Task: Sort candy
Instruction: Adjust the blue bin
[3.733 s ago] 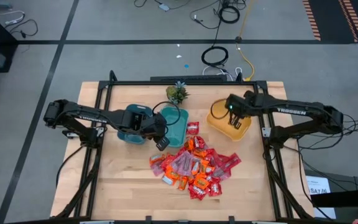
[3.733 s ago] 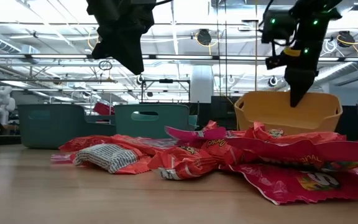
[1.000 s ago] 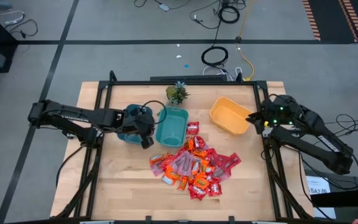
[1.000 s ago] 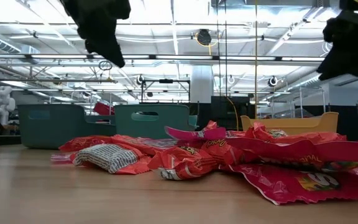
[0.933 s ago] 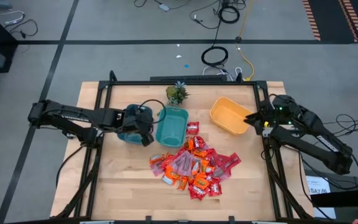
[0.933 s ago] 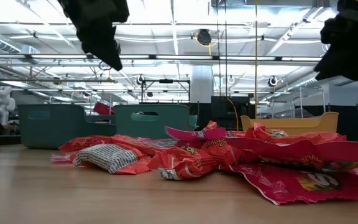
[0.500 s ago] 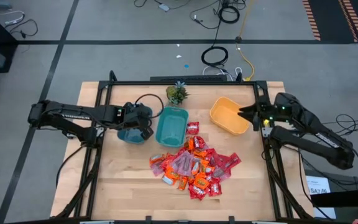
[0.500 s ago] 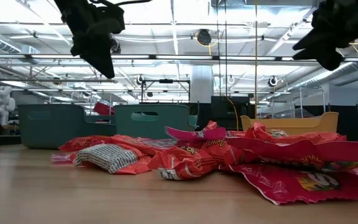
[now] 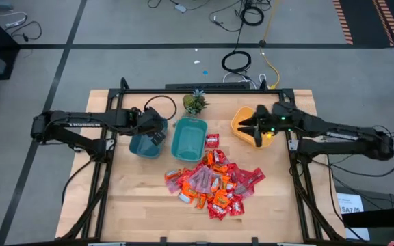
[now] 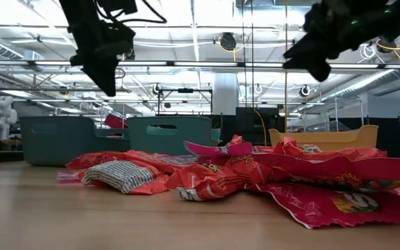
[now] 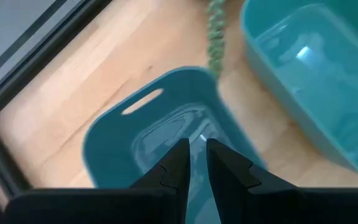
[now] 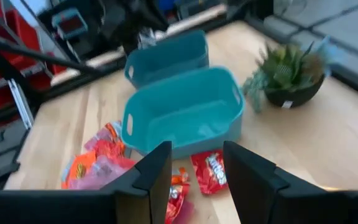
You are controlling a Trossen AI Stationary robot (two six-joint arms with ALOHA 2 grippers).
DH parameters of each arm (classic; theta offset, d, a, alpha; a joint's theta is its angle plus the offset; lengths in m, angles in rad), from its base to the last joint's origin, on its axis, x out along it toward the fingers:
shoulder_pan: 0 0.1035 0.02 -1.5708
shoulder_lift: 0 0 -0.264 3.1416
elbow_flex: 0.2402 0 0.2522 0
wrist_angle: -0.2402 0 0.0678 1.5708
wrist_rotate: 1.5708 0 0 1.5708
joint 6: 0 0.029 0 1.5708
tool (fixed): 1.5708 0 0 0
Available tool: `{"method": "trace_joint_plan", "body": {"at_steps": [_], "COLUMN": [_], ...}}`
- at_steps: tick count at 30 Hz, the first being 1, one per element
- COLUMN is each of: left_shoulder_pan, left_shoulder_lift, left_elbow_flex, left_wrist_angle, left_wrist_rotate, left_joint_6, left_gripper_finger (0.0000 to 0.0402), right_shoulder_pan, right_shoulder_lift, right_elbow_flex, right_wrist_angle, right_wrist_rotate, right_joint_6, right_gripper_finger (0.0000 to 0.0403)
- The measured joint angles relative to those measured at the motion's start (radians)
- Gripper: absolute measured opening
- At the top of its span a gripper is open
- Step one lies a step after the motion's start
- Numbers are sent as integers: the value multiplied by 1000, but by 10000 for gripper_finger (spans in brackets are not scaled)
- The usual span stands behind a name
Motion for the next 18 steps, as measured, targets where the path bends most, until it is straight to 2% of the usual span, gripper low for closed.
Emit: {"method": "trace_joint_plan", "body": {"at_steps": [4, 9, 13, 18], "left_shoulder_pan": [38, 67, 74, 102], "left_shoulder_lift": [-61, -207, -309, -351], "left_elbow_flex": [-85, -204, -271, -334], "left_wrist_angle": [-14, -16, -18, 3], "left_wrist_rotate": [-8, 0, 15, 28], "left_joint_6": [-47, -166, -249, -300], "left_gripper_finger": [66, 66, 66, 66], "right_shoulder_pan": [30, 60, 77, 85], "right_shoulder_lift": [107, 196, 248, 325], "right_elbow_flex": [50, 114, 141, 141], "right_wrist_angle": [2, 3, 7, 81], "right_wrist_rotate": [5, 6, 79, 99], "right_joint_6": [-9, -18, -10, -9], "right_gripper_finger": [135, 135, 135, 135]}}
